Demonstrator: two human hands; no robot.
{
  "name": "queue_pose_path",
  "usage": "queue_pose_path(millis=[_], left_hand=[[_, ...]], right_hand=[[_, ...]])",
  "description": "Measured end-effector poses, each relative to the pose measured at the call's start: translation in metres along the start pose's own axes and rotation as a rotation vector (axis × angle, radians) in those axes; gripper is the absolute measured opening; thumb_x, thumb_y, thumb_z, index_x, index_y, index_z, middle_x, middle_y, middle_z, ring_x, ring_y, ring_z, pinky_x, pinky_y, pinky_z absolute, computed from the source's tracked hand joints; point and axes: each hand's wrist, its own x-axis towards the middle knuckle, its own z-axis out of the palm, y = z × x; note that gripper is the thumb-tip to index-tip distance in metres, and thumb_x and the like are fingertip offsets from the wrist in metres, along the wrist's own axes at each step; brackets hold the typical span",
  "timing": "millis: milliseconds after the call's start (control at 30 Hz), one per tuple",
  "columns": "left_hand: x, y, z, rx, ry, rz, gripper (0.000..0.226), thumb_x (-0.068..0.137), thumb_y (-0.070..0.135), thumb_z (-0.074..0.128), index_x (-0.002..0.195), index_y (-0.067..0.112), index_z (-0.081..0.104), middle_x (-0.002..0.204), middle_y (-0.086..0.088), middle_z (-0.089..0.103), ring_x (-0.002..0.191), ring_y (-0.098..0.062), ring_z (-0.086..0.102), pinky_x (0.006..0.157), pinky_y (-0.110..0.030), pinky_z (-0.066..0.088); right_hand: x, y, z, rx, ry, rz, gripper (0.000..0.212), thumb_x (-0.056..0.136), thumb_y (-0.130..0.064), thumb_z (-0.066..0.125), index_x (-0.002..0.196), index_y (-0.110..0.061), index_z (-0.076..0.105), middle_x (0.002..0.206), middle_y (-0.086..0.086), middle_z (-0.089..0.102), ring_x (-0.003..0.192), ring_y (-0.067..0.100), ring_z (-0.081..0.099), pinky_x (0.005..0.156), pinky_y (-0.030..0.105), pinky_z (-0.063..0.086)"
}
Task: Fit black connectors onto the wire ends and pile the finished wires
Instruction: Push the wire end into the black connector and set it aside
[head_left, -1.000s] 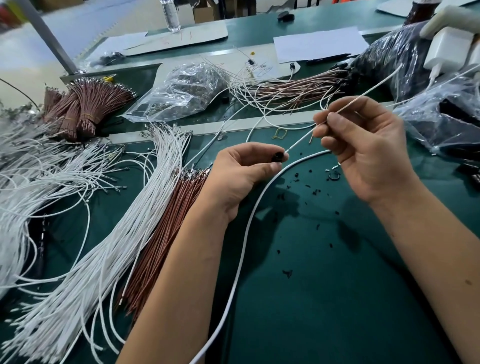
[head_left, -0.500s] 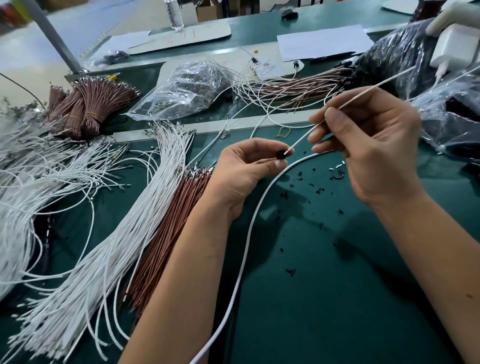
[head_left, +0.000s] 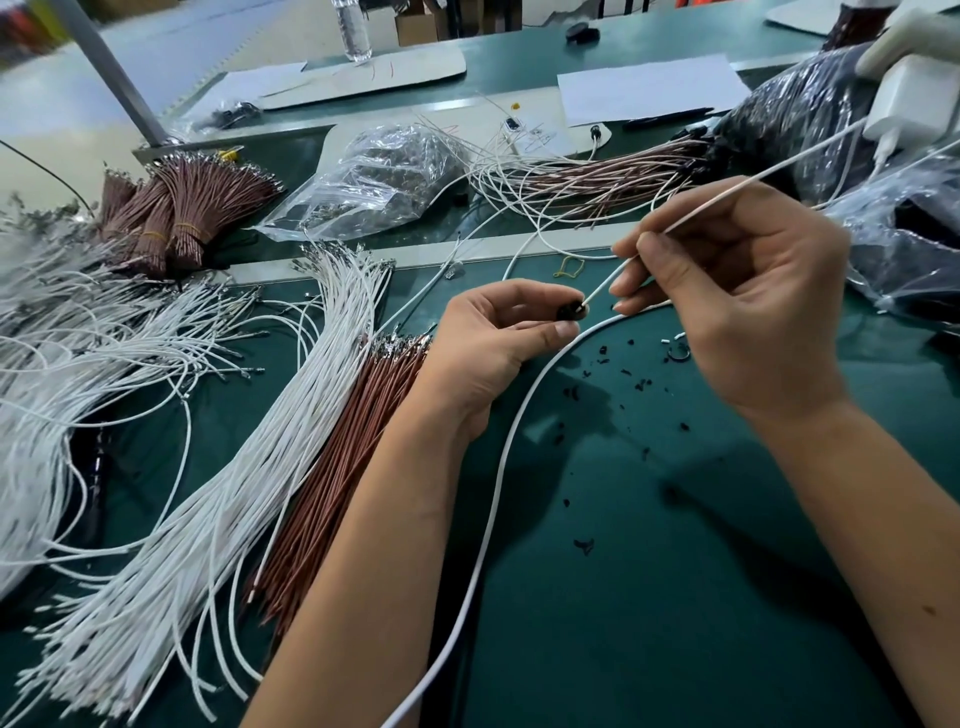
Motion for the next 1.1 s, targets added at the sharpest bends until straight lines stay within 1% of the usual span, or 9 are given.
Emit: queue_pose_path(millis=[267, 400, 567, 633, 733, 800, 900, 1000, 1100], left_hand=[[-0.002, 0.003, 0.002, 0.043, 0.019, -0.002, 0.025, 0.080, -0.011, 0.075, 0.102, 0.000, 0.074, 0.097, -0.017, 0.076, 0.080, -0.015, 0.070, 0.072, -0.020, 0.055], [-0.002, 0.003, 0.002, 0.049, 0.024, -0.018, 0.027, 0.080, -0.011, 0.075, 0.106, -0.003, 0.073, 0.098, -0.018, 0.076, 0.080, -0.017, 0.071, 0.072, -0.023, 0.056], [-0.004, 0.005, 0.002, 0.035, 0.021, -0.021, 0.021, 0.081, -0.010, 0.075, 0.095, 0.006, 0.076, 0.096, -0.017, 0.077, 0.081, -0.016, 0.072, 0.071, -0.020, 0.056], [-0.004, 0.005, 0.002, 0.046, 0.019, -0.009, 0.020, 0.081, -0.008, 0.076, 0.093, 0.008, 0.077, 0.097, -0.018, 0.077, 0.085, -0.018, 0.072, 0.074, -0.021, 0.057], [-0.004, 0.004, 0.002, 0.065, 0.001, 0.008, 0.020, 0.079, -0.008, 0.077, 0.095, 0.005, 0.076, 0.098, -0.018, 0.077, 0.090, -0.021, 0.072, 0.082, -0.024, 0.057], [-0.004, 0.004, 0.002, 0.070, -0.009, 0.011, 0.020, 0.079, -0.008, 0.077, 0.095, 0.003, 0.076, 0.096, -0.018, 0.077, 0.086, -0.020, 0.073, 0.080, -0.025, 0.057], [-0.005, 0.006, 0.002, 0.062, -0.017, -0.009, 0.018, 0.079, -0.007, 0.078, 0.093, 0.004, 0.076, 0.095, -0.018, 0.077, 0.082, -0.020, 0.073, 0.077, -0.025, 0.058], [-0.007, 0.010, 0.006, -0.027, -0.032, -0.076, 0.017, 0.080, -0.008, 0.075, 0.093, 0.004, 0.073, 0.092, -0.017, 0.077, 0.073, -0.016, 0.072, 0.063, -0.019, 0.054], [-0.005, 0.016, 0.009, -0.312, 0.002, -0.123, 0.021, 0.072, 0.002, 0.074, 0.091, 0.010, 0.071, 0.090, -0.008, 0.077, 0.078, -0.013, 0.065, 0.067, -0.019, 0.047]], right_hand=[[-0.001, 0.005, 0.000, -0.028, -0.011, -0.024, 0.005, 0.099, 0.001, 0.066, 0.099, 0.006, 0.066, 0.087, 0.017, 0.072, 0.069, 0.028, 0.073, 0.062, 0.033, 0.061], [-0.003, 0.011, 0.002, -0.034, -0.046, 0.035, 0.006, 0.097, 0.001, 0.067, 0.099, 0.006, 0.066, 0.087, 0.018, 0.072, 0.069, 0.026, 0.074, 0.060, 0.031, 0.061], [-0.002, 0.019, -0.002, -0.134, -0.069, 0.150, 0.008, 0.094, -0.008, 0.075, 0.095, -0.001, 0.073, 0.083, 0.007, 0.073, 0.071, 0.024, 0.075, 0.053, 0.031, 0.060], [-0.002, 0.022, -0.004, -0.147, -0.097, 0.204, 0.005, 0.093, -0.008, 0.076, 0.092, -0.003, 0.075, 0.076, 0.000, 0.073, 0.066, 0.021, 0.073, 0.051, 0.028, 0.058], [-0.002, 0.025, -0.005, -0.148, -0.174, 0.271, 0.006, 0.093, -0.006, 0.075, 0.087, -0.006, 0.074, 0.069, 0.000, 0.071, 0.052, 0.013, 0.066, 0.047, 0.024, 0.052], [-0.002, 0.028, -0.006, -0.146, -0.213, 0.308, 0.008, 0.092, -0.005, 0.075, 0.085, -0.008, 0.074, 0.065, -0.002, 0.070, 0.047, 0.011, 0.060, 0.045, 0.023, 0.049], [-0.004, 0.029, -0.005, -0.082, -0.201, 0.362, 0.007, 0.092, -0.011, 0.077, 0.087, -0.007, 0.076, 0.062, -0.001, 0.067, 0.049, 0.016, 0.056, 0.044, 0.024, 0.046], [-0.003, 0.027, -0.002, 0.092, -0.097, 0.402, 0.028, 0.094, -0.025, 0.074, 0.097, 0.002, 0.073, 0.073, 0.004, 0.069, 0.057, 0.020, 0.058, 0.043, 0.024, 0.045], [-0.003, 0.026, -0.002, 0.096, -0.073, 0.425, 0.033, 0.095, -0.033, 0.072, 0.099, -0.001, 0.071, 0.078, 0.008, 0.070, 0.058, 0.019, 0.060, 0.041, 0.025, 0.046]])
